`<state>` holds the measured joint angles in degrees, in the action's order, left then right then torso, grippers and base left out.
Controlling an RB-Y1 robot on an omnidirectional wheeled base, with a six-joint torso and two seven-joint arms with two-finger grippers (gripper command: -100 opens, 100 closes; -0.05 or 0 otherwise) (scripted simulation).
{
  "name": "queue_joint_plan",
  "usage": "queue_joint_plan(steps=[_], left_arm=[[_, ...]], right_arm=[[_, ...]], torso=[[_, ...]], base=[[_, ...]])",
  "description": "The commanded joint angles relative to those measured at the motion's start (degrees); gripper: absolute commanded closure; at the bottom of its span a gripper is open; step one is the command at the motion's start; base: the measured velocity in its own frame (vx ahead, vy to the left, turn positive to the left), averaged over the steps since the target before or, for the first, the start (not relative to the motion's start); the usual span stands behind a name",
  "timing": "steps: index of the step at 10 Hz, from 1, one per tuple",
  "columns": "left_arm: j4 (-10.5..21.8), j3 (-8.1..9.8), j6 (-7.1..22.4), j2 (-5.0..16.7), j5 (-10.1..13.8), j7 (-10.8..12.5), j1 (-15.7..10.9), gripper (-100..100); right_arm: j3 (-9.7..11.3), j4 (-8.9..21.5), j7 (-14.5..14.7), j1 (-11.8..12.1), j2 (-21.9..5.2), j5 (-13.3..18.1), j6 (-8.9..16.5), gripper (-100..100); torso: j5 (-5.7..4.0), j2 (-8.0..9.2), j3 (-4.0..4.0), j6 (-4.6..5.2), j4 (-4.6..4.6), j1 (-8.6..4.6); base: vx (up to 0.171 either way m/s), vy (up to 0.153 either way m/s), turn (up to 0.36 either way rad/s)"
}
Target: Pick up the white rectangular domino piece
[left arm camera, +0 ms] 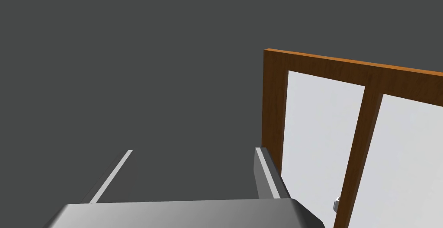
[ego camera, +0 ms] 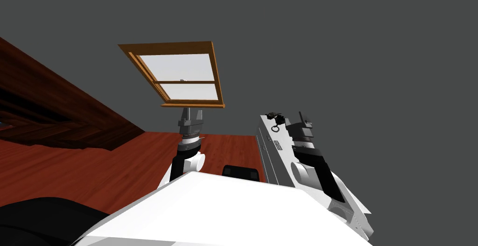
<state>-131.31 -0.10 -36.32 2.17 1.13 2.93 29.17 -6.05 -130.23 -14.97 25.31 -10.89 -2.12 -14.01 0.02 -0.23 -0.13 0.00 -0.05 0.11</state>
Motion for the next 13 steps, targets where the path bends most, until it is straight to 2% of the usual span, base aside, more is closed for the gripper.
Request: queue_joint_plan(steps=[1,2,4,5,6,7,8,13], left_arm=[[0.0,0.0,0.0,0.0,0.0,0.0,0.0,0],[0.0,0.0,0.0,0.0,0.0,0.0,0.0,0],[0.0,0.0,0.0,0.0,0.0,0.0,0.0,0],[0.0,0.0,0.0,0.0,0.0,0.0,0.0,0],[0.0,0.0,0.0,0.0,0.0,0.0,-0.01,0],[0.0,0.0,0.0,0.0,0.0,0.0,0.0,0],[0.0,0.0,0.0,0.0,0.0,0.0,0.0,0],[0.0,0.0,0.0,0.0,0.0,0.0,0.0,0]], right_arm=[[-0.41,0.09,-0.69,0.0,-0.52,-0.56,2.86,-100],[-0.41,0.09,-0.69,0.0,-0.52,-0.56,3.58,-100],[-1.12,1.06,-1.84,-0.63,-1.4,-1.58,7.02,-100],[-1.12,1.06,-1.84,-0.63,-1.4,-1.58,7.36,-100],[-1.86,2.06,-3.04,-1.28,-2.25,-2.64,9.74,-100],[-1.86,2.06,-3.04,-1.28,-2.25,-2.64,11.27,-100],[-2.62,3.1,-4.27,-1.94,-3.07,-3.72,12.85,-100],[-3.39,4.18,-5.52,-2.61,-3.88,-4.83,19.44,-100]], torso=[[0.0,0.0,0.0,0.0,0.0,0.0],[0.01,0.02,0.01,-0.01,0.0,0.01],[0.0,0.04,0.02,0.0,0.01,0.0],[0.01,0.05,0.02,0.0,0.01,0.0],[-0.01,0.12,0.06,-0.01,0.02,-0.06],[0.0,0.05,0.03,0.0,0.01,-0.02],[0.0,0.04,0.02,-0.01,0.0,0.0],[0.01,0.02,0.01,0.0,0.0,0.0]], base=[[0.05,0.038,-0.015],[0.024,0.021,0.008],[0.05,0.036,-0.037],[0.02,0.015,0.004],[0.05,0.033,-0.042],[0.048,0.039,-0.03],[0.06,0.043,-0.049],[0.047,0.031,-0.022]])
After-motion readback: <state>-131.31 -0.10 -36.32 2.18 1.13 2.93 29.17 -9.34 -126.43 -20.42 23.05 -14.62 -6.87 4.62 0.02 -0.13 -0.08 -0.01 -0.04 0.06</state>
